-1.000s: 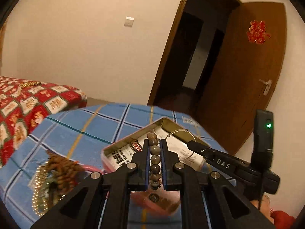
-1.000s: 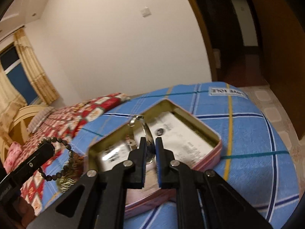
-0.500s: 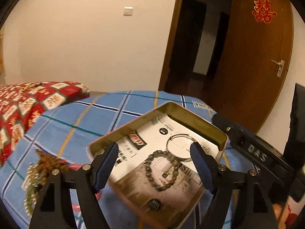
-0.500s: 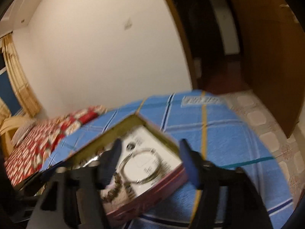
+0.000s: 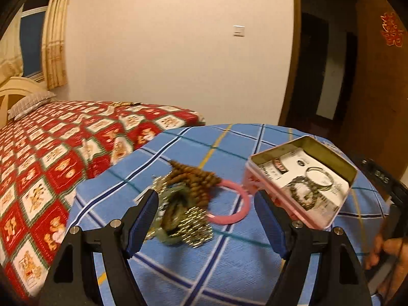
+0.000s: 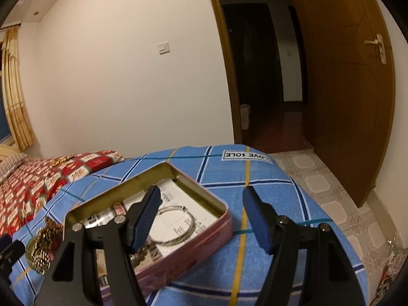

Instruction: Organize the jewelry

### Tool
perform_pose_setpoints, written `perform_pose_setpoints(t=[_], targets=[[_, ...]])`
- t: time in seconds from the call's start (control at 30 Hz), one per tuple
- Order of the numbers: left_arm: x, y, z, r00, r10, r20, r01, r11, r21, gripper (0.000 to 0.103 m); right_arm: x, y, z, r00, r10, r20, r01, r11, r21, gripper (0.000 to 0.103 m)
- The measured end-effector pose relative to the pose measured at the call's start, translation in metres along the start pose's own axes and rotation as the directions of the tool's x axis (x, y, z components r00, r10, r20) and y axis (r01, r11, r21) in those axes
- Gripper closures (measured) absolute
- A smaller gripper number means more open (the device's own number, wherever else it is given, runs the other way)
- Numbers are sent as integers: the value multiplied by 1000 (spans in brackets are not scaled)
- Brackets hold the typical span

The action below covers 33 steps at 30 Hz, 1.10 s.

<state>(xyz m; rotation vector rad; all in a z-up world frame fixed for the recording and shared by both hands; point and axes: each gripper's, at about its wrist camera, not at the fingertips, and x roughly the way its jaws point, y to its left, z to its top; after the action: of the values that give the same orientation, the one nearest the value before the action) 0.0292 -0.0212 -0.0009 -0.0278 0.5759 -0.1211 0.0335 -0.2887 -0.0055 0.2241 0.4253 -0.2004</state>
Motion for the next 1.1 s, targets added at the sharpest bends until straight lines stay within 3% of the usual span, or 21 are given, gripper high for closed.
perform_pose_setpoints(t=[0.2,0.33,0.47,0.53,0.7,0.83,0.9,1.1], targets=[[-2,3,-5,1000,18,22,-17,999,-38,25,-19,9,-13,1000,27,-5,-27,999,-19,34],[-3,8,-9,1000,14,-2,-14,998,-60,25,-25,15,-16,999,37,-1,-37,998,-50,37],[-6,24,-15,999,9,-33,-13,994,-106,25,-21,25,-20,996,70,-54,-74,994,-79,56],[-11,34,-16,999,31,-29,-34,993,-117,25,-21,31,-23,993,90,-79,-97,991,-95,62],[-17,60,-18,986,159,-47,-163,983,-84,25,-32,50,-32,980,171,-98,-181,978,-102,63],[-17,81,-19,984,168,-59,-175,974,-142,25,-38,80,-42,947,280,-157,-299,947,-118,63],[-16,87,-20,982,179,-66,-187,970,-156,25,-39,100,-45,919,342,-197,-368,922,-118,62],[-17,94,-21,983,172,-61,-179,971,-157,25,-20,153,-56,793,494,-357,-549,833,-66,59]])
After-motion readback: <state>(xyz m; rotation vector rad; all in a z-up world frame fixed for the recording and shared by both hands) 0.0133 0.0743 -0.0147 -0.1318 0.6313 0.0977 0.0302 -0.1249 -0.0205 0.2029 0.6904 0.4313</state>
